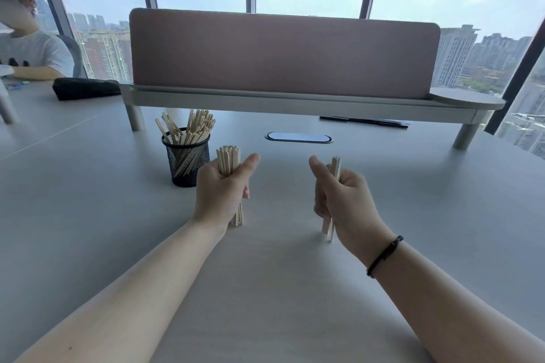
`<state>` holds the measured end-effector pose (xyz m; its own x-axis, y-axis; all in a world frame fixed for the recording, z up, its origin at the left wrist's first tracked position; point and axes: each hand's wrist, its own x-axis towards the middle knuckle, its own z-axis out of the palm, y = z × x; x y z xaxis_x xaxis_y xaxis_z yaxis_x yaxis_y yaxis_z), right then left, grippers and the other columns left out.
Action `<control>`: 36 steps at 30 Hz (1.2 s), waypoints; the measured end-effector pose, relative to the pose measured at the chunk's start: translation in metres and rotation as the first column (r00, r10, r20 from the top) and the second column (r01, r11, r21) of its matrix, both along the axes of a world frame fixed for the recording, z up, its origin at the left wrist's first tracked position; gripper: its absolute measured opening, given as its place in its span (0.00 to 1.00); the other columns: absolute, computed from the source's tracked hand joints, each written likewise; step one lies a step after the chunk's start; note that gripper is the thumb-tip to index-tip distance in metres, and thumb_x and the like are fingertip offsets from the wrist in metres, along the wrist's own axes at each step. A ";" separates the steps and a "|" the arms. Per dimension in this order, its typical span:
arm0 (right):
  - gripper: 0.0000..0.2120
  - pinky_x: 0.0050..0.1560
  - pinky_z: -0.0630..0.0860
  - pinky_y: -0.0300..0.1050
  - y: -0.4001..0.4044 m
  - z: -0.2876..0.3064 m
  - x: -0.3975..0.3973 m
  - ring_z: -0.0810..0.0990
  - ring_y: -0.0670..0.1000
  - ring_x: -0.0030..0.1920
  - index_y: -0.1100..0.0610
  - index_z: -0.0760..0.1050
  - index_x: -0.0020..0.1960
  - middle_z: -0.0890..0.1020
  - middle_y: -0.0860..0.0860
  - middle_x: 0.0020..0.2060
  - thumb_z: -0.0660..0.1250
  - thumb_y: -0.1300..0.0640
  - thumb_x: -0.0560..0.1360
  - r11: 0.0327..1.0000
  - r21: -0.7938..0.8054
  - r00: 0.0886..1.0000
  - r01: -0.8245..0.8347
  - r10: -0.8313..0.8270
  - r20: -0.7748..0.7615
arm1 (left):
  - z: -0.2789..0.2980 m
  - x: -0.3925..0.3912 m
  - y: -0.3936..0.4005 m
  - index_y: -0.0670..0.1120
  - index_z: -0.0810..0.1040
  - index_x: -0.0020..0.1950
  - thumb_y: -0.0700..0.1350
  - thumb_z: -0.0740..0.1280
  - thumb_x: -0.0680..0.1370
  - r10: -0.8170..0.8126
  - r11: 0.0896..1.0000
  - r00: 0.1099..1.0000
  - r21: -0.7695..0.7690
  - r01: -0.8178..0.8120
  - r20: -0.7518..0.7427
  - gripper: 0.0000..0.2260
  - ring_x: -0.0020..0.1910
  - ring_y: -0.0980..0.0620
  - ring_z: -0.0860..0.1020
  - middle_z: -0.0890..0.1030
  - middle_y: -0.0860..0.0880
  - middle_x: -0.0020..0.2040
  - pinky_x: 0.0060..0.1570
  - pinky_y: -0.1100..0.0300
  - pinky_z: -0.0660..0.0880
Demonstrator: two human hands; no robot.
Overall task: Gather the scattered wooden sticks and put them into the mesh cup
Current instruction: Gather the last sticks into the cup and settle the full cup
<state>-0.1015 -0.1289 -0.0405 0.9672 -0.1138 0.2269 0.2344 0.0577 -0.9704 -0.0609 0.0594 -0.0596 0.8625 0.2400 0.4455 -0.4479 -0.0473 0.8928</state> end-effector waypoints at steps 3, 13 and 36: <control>0.30 0.26 0.54 0.41 0.002 0.002 0.001 0.55 0.49 0.21 0.49 0.56 0.24 0.58 0.47 0.20 0.69 0.45 0.77 0.998 0.020 0.996 -0.063 0.064 -0.062 | 0.001 0.002 0.001 0.46 0.67 0.23 0.49 0.73 0.75 -0.069 0.998 0.994 -0.010 0.069 -0.083 0.25 0.21 0.47 0.67 0.68 0.45 0.21 0.29 0.56 0.69; 0.28 0.27 0.49 0.41 0.066 0.010 0.032 0.52 0.48 0.24 0.47 0.55 0.26 0.56 0.47 0.22 0.64 0.49 0.81 0.978 0.068 0.964 -0.197 0.206 -0.170 | 0.025 0.005 0.021 0.47 0.59 0.25 0.48 0.67 0.80 -0.059 0.984 0.972 -0.175 0.018 -0.228 0.27 0.20 0.50 0.58 0.60 0.49 0.21 0.24 0.64 0.57; 0.11 0.40 0.81 0.51 0.227 0.088 0.175 0.82 0.50 0.31 0.58 0.75 0.40 0.81 0.49 0.26 0.64 0.54 0.79 0.815 -0.579 0.964 0.000 0.155 0.218 | 0.014 0.032 0.062 0.48 0.72 0.21 0.48 0.70 0.79 0.282 0.792 0.886 -0.432 -0.432 -0.368 0.25 0.21 0.56 0.64 0.66 0.57 0.18 0.28 0.59 0.65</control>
